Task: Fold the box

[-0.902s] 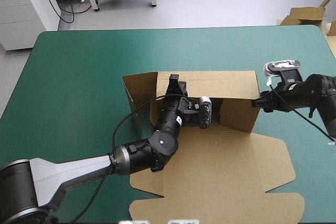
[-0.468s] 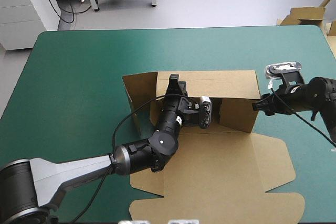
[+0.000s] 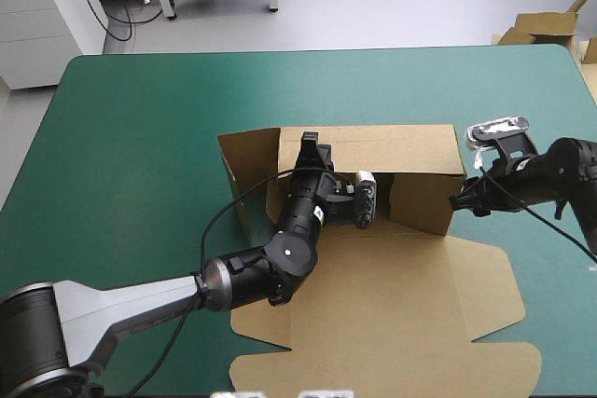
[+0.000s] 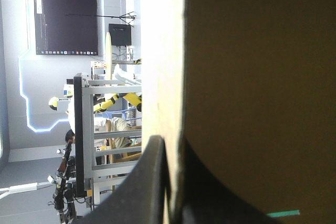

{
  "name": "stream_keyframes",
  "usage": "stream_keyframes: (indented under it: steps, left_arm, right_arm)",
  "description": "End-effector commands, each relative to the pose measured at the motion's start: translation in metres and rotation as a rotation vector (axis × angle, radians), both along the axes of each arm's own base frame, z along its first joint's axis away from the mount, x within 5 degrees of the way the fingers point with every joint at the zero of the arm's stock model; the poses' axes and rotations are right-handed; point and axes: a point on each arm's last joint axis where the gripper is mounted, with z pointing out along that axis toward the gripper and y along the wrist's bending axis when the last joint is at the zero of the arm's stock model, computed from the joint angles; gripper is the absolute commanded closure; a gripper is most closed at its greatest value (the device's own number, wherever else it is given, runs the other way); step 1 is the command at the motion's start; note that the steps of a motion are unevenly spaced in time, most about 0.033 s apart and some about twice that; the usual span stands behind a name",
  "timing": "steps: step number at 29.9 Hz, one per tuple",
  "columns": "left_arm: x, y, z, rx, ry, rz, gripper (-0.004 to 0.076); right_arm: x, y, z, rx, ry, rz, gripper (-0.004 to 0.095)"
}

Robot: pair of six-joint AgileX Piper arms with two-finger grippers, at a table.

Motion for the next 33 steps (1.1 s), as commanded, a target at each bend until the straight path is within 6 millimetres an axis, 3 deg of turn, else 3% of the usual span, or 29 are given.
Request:
stream_keyframes:
  steps: [1,14,21,28,33]
  left_arm:
    - [-0.007,-0.005,0.012,-0.067,0.021,-0.058,0.0731]
    - [-0.007,-0.005,0.012,-0.067,0.021,-0.058,0.0731]
    - [-0.007,-0.005,0.012,-0.068,0.021,-0.058,0.0731]
    - [-0.007,-0.005,0.012,-0.076,0.023,-0.051,0.0731]
    - [-0.007,-0.005,0.012,-0.076,0.023,-0.051,0.0731]
  right_arm:
    - [-0.005,0.006,0.015,0.029,-0.062,0.05,0.0357]
    - [0.001,0.007,0.019,-0.017,-0.155,0.134,0.0357]
    - [-0.001,0.019,0.019,0.108,-0.16,0.195,0.0357]
    - [-0.003,0.018,-0.022,0.142,-0.134,0.117,0.0357]
    - [-0.001,0.015,-0.032,0.133,-0.175,0.07,0.0357]
